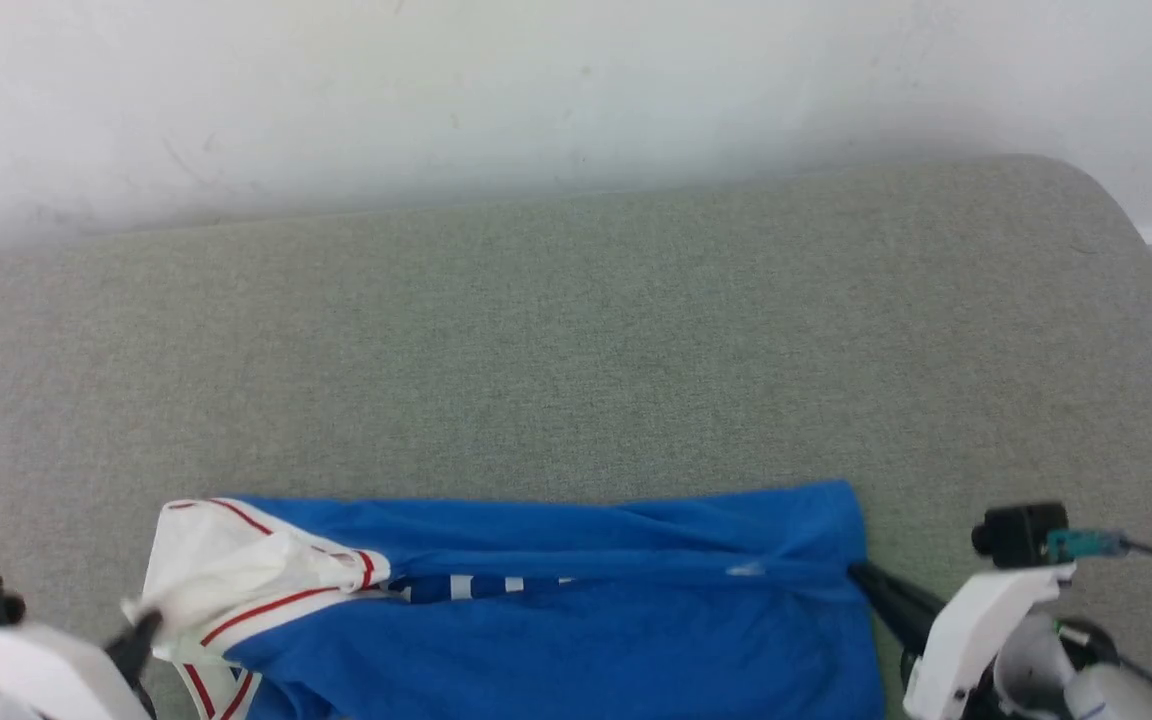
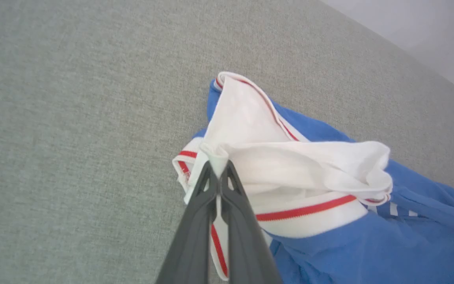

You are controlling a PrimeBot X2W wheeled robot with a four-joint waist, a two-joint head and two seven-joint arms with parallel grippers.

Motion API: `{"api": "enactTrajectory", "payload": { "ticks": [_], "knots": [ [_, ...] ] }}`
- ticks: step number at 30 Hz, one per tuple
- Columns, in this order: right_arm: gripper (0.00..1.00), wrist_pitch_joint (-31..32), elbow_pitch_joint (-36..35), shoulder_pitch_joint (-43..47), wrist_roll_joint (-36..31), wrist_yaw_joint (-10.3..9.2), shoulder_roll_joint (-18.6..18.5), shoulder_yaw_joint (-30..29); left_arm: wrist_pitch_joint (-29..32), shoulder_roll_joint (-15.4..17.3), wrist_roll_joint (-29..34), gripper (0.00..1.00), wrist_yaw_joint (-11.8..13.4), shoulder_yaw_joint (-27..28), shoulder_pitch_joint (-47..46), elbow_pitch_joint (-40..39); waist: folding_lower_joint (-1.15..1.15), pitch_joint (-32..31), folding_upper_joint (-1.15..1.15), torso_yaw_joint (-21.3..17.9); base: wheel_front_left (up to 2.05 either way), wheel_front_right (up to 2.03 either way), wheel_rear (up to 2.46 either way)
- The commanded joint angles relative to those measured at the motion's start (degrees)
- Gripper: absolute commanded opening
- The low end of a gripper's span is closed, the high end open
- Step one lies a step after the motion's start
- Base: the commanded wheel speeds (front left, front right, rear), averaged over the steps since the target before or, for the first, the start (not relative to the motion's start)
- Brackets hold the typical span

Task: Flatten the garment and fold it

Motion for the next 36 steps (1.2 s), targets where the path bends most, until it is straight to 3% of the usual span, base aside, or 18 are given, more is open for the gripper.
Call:
{"api": "enactTrajectory", "payload": {
  "ticks": [1, 2, 6, 11, 15, 19, 23, 27, 36],
  "knots": [
    [1.0, -0.3, 0.19, 1.41, -0.66, -0.04, 0.35, -0.44, -0.23, -0.56, -0.79, 0.34, 0.5, 0.24, 1.95, -0.79, 0.01, -0.24, 0.0, 0.01, 0.0, 0.0, 0.0],
    [1.0, -0.53, 0.19, 2.18, -0.98, -0.04, 0.57, -0.79, -0.89, -0.85, -0.75, 1.0, 0.87, 0.48, 3.04, -1.31, 0.01, -0.37, 0.0, 0.0, 0.0, 0.0, 0.0],
    [1.0, -1.2, -0.32, 4.71, -2.03, -0.04, 1.03, -1.92, -2.97, -1.49, 0.46, 1.0, 1.8, 0.38, 5.59, -2.38, 0.01, -1.04, 0.0, 0.12, 0.0, 0.0, 0.0],
    [1.0, -2.92, -5.29, 9.58, -4.57, -0.04, 0.57, -4.86, -12.97, -2.6, 7.63, 1.0, 7.22, 2.64, 7.15, -4.04, 0.01, -2.4, 0.0, 0.89, 0.0, 0.0, 0.0],
    [1.0, -2.35, -12.22, 12.52, -6.24, -0.04, 0.65, -9.57, -20.21, -4.73, 12.43, 1.0, 9.49, 2.7, 6.13, -7.14, 0.01, -3.29, 0.0, 1.84, 0.0, 0.0, 0.0],
    [1.0, 2.31, -15.58, 12.79, -7.56, -0.04, 0.85, -13.86, -25.09, -6.63, 16.86, 1.0, 9.63, 0.12, 3.67, -8.91, 0.01, -3.73, 0.0, 2.67, 0.0, 0.0, 0.0],
    [1.0, 9.27, -13.99, 10.68, -7.86, -0.04, 1.52, -15.54, -28.72, -8.6, 21.71, 1.0, 8.86, -3.49, 0.67, -9.81, 0.01, -3.69, 0.0, 3.75, 0.0, 0.0, 0.0],
    [1.0, 14.97, -10.42, 7.48, -7.72, -0.04, 2.39, -14.64, -30.4, -10.24, 26.3, 1.0, 8.27, -6.28, -0.69, -9.12, 0.01, -3.29, 0.0, 4.64, 0.0, 0.0, 0.0],
    [1.0, 21.54, 1.23, 1.68, -5.56, -0.04, 4.49, -9.95, -31.25, -13.76, 31.75, 1.0, 7.37, -8.92, -2.04, -7.71, 0.01, -1.99, 0.0, 7.05, 0.0, 0.0, 0.0]
  ]
}}
